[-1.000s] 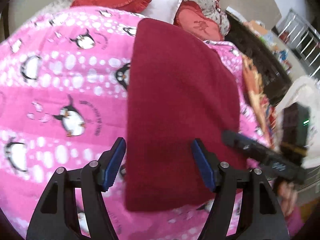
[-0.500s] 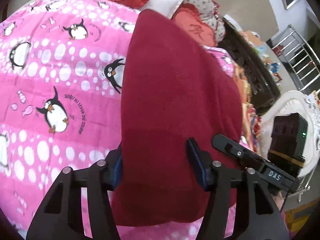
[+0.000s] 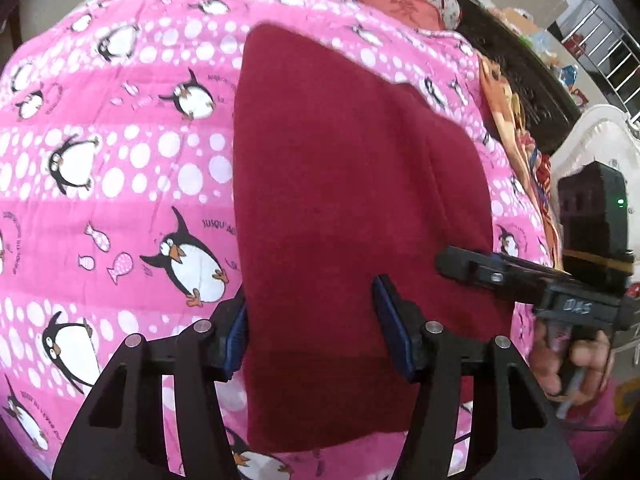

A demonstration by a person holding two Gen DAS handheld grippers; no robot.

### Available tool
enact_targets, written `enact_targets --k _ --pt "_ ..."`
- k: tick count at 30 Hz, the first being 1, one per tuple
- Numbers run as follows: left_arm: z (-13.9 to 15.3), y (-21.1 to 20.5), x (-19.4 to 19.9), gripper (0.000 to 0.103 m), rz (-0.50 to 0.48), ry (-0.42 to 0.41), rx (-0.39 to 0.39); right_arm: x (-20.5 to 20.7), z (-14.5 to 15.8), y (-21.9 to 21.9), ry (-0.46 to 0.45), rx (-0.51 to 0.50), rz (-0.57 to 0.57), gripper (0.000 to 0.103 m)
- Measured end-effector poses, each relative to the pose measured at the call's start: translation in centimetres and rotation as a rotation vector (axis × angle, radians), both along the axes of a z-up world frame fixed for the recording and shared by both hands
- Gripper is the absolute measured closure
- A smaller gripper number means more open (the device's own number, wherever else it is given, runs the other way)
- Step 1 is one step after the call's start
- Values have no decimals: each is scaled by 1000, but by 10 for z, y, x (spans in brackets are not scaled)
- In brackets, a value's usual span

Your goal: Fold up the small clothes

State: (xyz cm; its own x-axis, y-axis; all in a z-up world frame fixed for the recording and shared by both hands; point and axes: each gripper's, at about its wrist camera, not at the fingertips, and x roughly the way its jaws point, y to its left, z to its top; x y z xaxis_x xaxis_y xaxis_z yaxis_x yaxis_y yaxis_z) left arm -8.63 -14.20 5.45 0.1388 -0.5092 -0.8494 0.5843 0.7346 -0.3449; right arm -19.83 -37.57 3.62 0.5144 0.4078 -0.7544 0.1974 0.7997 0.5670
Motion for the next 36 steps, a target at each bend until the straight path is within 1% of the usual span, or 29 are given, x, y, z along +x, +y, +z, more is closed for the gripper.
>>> enact_targets --k 3,5,8,9,11,13,15,16,18,19,20,23,25,26,28,31,34,35,36 --pt "9 4 -3 45 38 -13 -6 -8 20 -5 -12 -29 -11 46" --pt "12 7 -4 46 56 -34 6 -16 35 -5 -46 -68 -15 46" --pt "26 10 -7 44 77 -137 40 -28 63 5 -142 -115 14 46" --pt "29 13 -9 43 86 -181 55 -29 73 11 -170 -126 30 46" --pt "36 15 -11 44 107 -243 80 -33 87 25 -227 -157 77 46" --pt "40 15 -13 43 131 -278 102 -33 88 44 -246 -187 130 46" --pt "42 17 -14 43 156 -297 123 -28 79 63 -230 -227 176 46" --pt "43 18 -15 43 164 -302 132 -27 72 65 -222 -240 192 46" --pt "43 18 -17 43 185 -311 157 -24 51 72 -172 -316 202 46" --pt "44 17 -17 43 190 -313 163 -26 38 72 -128 -367 197 46" --pt "45 18 -19 43 193 -314 167 -28 32 73 -114 -399 192 46" --pt "47 19 -22 43 199 -312 168 -36 33 69 -127 -387 184 46" --pt "48 16 -25 43 196 -310 166 -38 38 65 -117 -363 170 47" --pt "49 15 -26 43 194 -310 163 -41 42 61 -121 -342 158 47" --pt "52 14 -30 43 196 -320 153 -50 54 56 -150 -336 127 47" --pt "57 13 -36 43 201 -338 133 -59 73 54 -187 -364 82 47" --pt "57 10 -38 43 181 -321 128 -67 87 52 -212 -414 34 46" --pt "57 9 -39 43 176 -316 127 -69 91 52 -213 -431 20 46" --pt "58 8 -41 43 176 -317 125 -69 94 53 -210 -441 13 42"
